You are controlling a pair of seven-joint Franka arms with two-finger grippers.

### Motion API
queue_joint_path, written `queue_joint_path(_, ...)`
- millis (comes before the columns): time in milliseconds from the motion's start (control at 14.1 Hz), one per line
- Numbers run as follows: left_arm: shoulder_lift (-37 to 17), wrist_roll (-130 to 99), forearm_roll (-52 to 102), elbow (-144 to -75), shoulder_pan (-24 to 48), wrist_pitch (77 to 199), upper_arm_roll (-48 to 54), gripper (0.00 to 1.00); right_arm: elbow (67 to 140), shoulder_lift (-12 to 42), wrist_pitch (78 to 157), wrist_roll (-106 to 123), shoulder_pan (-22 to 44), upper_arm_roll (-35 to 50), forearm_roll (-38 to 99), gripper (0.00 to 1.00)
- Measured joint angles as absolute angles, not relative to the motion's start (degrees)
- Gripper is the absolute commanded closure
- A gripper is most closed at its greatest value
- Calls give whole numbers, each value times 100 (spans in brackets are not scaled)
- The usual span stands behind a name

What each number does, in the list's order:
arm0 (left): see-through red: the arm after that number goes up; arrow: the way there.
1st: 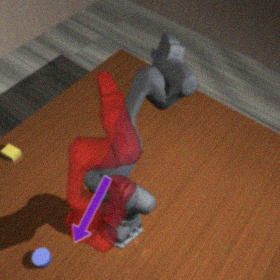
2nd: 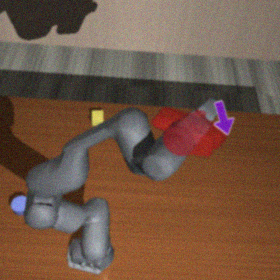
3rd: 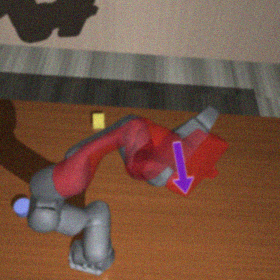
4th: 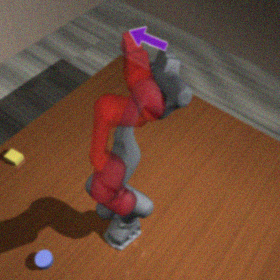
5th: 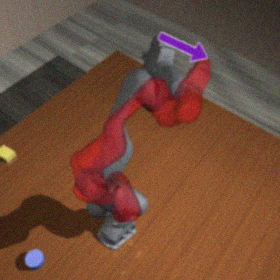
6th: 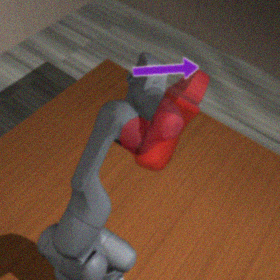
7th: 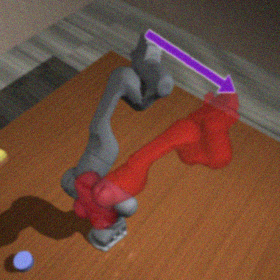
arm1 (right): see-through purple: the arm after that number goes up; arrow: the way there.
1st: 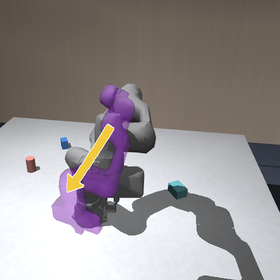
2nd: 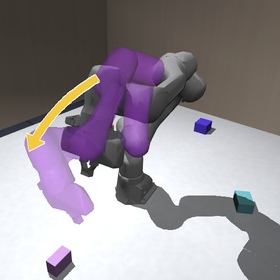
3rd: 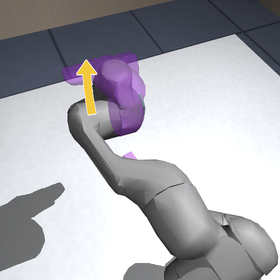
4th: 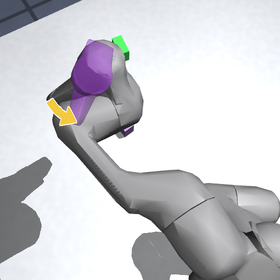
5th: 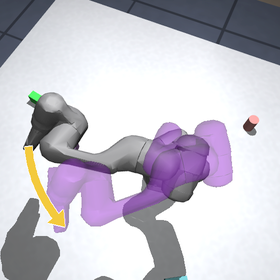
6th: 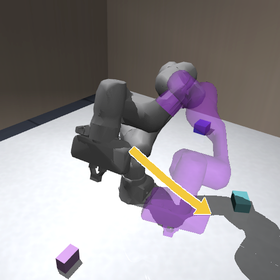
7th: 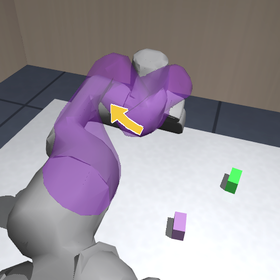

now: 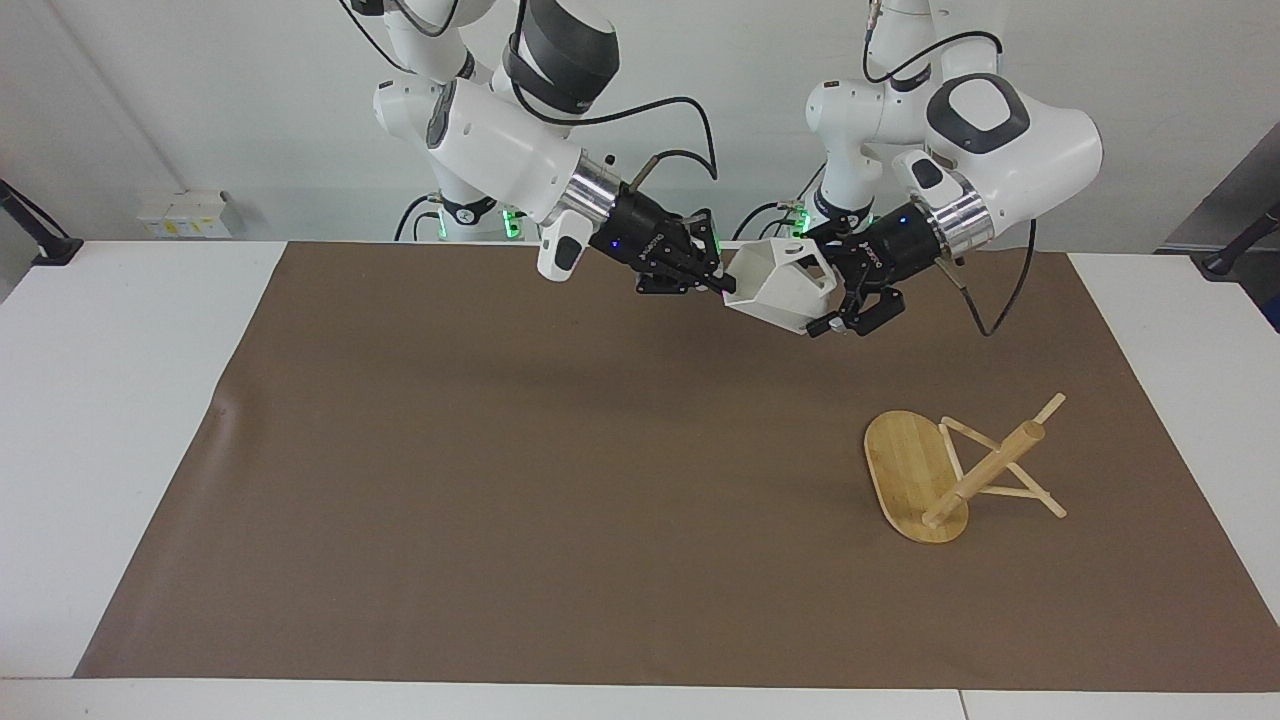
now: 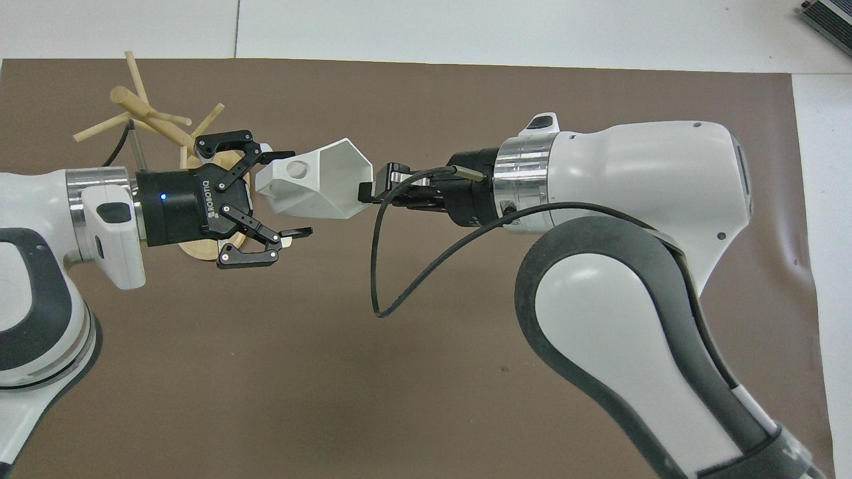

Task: Hang cup on rack
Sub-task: 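Open the right gripper and withdraw it while the left gripper holds the cup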

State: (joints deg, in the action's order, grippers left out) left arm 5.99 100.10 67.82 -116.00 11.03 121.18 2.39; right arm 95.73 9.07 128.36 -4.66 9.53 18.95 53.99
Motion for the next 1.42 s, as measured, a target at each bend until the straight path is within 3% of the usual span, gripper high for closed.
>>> queue_joint_path(354, 599, 9978, 6782, -11601, 1103, 12118, 240, 0, 9574, 907, 12836, -466, 953, 1895, 5399, 100)
queue_joint_path(425, 599, 9958, 6782, -11601, 1104, 12118, 241, 12, 9574, 907, 12836, -466, 953, 1895, 5399, 100)
queue_joint_path(496, 599, 9944, 6782, -11601, 1104, 12118, 241, 41, 9574, 907, 12836, -466, 953, 1895, 5399, 100)
queue_joint_path(567, 599, 9939, 6782, -11601, 1104, 12118, 242, 98, 9575, 907, 12836, -466, 953, 1895, 5399, 100)
queue_joint_path(1063, 600, 9889, 6771, -11616, 1105, 12097, 236, 100, 9582, 908, 12842, -434, 943, 1894, 5399, 100)
queue_joint_path(1134, 600, 9883, 6771, -11616, 1105, 12096, 235, 100, 9582, 908, 12843, -434, 943, 1894, 5399, 92)
queue_joint_path(1205, 600, 9881, 6769, -11617, 1105, 12096, 235, 100, 9582, 909, 12844, -434, 943, 1894, 5399, 66)
queue_joint_path(1276, 600, 9859, 6751, -11621, 1103, 12102, 234, 100, 9580, 908, 12854, -434, 943, 1894, 5400, 49)
queue_joint_path(1346, 600, 9841, 6738, -11624, 1100, 12107, 226, 100, 9579, 908, 12859, -434, 943, 1894, 5401, 17)
queue_joint_path(1417, 600, 9808, 6734, -11626, 1099, 12115, 218, 100, 9579, 908, 12861, -434, 942, 1893, 5401, 0)
